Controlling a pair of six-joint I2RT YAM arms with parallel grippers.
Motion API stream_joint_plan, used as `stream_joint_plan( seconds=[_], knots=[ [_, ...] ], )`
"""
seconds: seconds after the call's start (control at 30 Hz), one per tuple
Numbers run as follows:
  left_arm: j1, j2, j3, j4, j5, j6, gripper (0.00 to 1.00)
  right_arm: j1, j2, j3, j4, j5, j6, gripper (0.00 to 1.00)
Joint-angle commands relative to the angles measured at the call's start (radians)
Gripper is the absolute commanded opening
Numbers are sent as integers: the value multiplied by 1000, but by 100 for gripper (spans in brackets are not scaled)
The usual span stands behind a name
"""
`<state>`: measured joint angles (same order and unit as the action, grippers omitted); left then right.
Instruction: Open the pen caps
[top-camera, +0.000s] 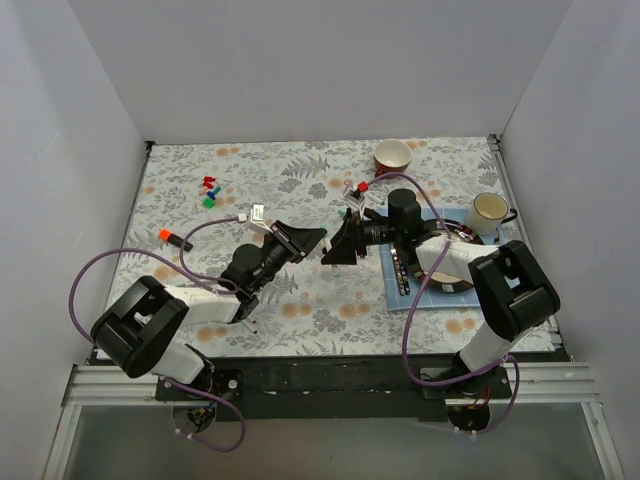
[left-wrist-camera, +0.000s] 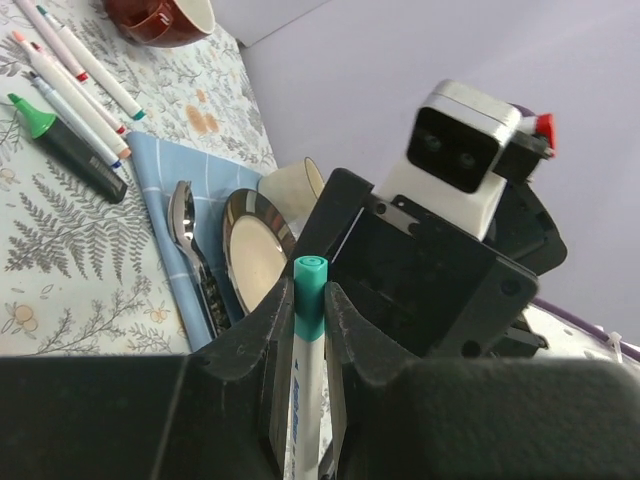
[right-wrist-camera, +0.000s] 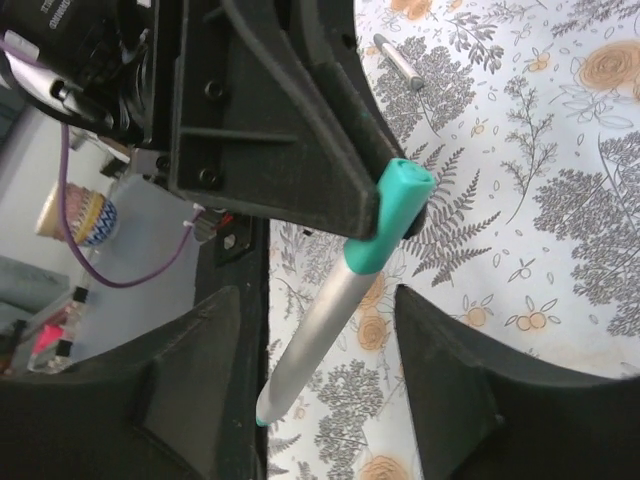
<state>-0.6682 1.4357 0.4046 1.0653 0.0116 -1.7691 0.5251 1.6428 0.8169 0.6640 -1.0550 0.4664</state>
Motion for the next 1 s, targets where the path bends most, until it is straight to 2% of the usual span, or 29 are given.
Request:
stream_joint_plan(
  seconds=[0.0, 0.03, 0.1, 0.13, 0.17, 0.2, 0.33, 0.43, 0.63, 0.83, 0.9, 0.97],
  knots=[
    [-14, 11, 39, 73, -21, 45, 2, 1, 9, 10, 31, 32, 51, 59],
    [-16, 14, 40, 79, -13, 49, 3, 0, 12, 13, 16, 30, 54, 40],
    [-16, 22, 43, 90, -13, 51, 6, -7, 18, 25, 3, 23, 57, 24],
    [-16, 25, 43, 93, -13, 56, 8, -8, 22, 30, -3, 13, 57, 10],
    [-16, 22, 45, 85, -13, 60, 10, -13, 22, 33, -13, 10, 57, 5],
    [-16, 19, 48, 82, -13, 65, 19, -16, 20, 37, -15, 7, 55, 1],
    [-16, -3, 77, 15, 31, 112, 46, -20, 8, 42, -15, -29, 38, 1],
    [-16, -20, 100, -48, 57, 161, 55, -20, 0, 45, -23, -56, 15, 1],
    [-14, -21, 111, -90, 80, 226, 52, -19, 15, 54, -9, -117, 20, 1],
    [-14, -9, 122, -97, 103, 266, 40, -19, 31, 62, -14, -142, 12, 1],
    [-14, -15, 117, -84, 102, 278, 32, -19, 37, 65, -21, -142, 5, 1],
    [-14, -24, 120, -85, 103, 295, 30, -19, 43, 73, -52, -142, -17, 1]
  ],
)
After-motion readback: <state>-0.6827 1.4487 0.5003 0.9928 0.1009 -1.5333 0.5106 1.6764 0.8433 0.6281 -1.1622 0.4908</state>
